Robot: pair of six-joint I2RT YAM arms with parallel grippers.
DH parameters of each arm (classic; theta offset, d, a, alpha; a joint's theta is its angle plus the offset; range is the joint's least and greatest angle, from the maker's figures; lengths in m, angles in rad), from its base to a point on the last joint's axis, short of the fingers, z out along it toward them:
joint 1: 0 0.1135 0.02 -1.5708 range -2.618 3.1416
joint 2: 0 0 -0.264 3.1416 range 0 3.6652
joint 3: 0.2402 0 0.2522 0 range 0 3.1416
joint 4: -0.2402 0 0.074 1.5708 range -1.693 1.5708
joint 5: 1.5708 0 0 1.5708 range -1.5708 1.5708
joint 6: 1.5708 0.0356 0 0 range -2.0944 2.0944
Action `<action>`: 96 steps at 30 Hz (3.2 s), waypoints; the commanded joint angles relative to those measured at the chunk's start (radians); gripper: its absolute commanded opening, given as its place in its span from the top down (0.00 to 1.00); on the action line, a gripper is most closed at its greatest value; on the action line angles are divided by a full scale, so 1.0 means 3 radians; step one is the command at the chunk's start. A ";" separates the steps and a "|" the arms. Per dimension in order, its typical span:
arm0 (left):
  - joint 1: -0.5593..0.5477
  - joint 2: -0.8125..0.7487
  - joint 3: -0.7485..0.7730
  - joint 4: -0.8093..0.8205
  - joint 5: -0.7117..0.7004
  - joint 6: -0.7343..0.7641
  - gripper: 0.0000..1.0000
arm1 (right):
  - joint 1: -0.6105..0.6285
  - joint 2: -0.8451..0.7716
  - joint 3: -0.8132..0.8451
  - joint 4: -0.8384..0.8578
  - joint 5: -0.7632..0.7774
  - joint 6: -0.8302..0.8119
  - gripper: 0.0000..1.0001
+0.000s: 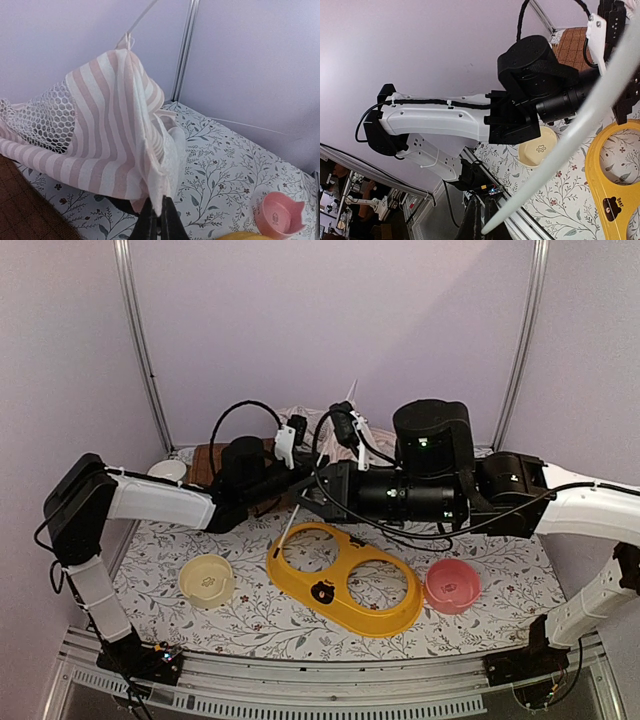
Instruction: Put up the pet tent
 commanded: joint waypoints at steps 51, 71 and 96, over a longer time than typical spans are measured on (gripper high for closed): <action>-0.1286 -0.1628 -0.1478 -0.0231 -0.1168 0.0550 1.00 | -0.0407 -0.0070 -0.1170 0.0872 -0.1011 0.0504 1.00; -0.1684 -0.1824 -0.1325 -0.0664 -0.1468 0.0738 1.00 | -0.0565 -0.0305 -0.0200 0.0474 0.0111 -0.0552 1.00; -0.1851 -0.1566 -0.1402 -0.0859 -0.1660 0.0669 1.00 | -0.0998 -0.0128 0.0583 0.0716 -0.0086 -0.1173 1.00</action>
